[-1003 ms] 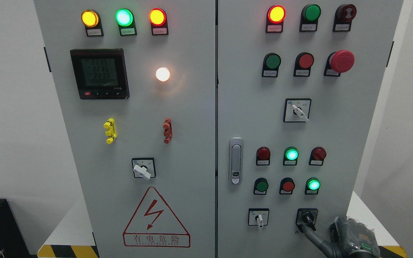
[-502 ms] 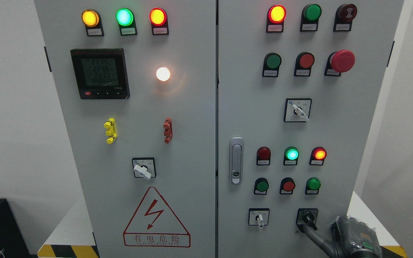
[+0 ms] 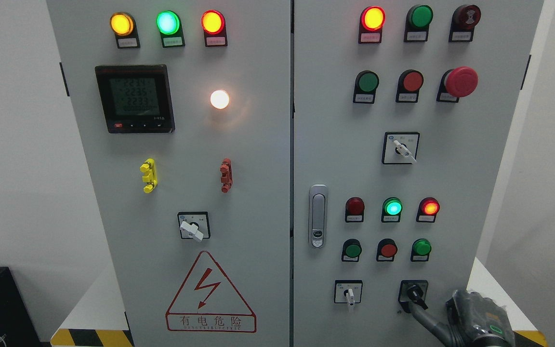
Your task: Flip black knob to close circuit
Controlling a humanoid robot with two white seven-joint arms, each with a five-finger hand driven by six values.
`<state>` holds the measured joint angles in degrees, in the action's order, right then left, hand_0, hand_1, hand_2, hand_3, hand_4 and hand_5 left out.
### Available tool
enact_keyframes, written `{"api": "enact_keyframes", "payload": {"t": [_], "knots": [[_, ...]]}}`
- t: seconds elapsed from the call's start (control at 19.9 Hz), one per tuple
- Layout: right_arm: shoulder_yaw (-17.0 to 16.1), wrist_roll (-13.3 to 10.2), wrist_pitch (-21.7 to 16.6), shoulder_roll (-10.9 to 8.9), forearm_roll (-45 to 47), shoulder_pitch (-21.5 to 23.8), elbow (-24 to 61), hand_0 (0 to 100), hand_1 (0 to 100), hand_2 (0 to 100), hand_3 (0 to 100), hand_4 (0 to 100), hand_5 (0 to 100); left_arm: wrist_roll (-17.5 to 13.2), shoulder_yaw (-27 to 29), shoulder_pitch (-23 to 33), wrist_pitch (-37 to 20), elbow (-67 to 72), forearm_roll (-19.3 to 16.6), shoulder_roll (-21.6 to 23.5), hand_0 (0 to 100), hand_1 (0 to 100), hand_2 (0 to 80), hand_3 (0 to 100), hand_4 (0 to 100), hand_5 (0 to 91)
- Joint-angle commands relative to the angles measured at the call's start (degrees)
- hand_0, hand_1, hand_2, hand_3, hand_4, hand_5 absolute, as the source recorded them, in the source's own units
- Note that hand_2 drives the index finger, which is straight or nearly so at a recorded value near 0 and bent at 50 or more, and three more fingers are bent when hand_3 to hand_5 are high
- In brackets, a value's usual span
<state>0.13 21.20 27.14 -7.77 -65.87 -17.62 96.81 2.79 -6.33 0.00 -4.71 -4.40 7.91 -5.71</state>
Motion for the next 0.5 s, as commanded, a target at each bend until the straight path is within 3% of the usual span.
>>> {"api": "enact_keyframes", "payload": {"t": [0.0,0.45], "knots": [[-0.2,-0.3,0.1,-0.58,0.1,0.0,0.2,0,3,89,100,92,94,0.0,0.0,1.2,0.1,0.0,0.0,0.0,12,56,0.0,0,0,0.0],[-0.7,-0.3,0.0,-1.02,0.3,0.1,0.3,0,3,88,100,92,94,0.0,0.0,1.2,0.1,0.0,0.0,0.0,12,56,0.0,0,0,0.0]]}}
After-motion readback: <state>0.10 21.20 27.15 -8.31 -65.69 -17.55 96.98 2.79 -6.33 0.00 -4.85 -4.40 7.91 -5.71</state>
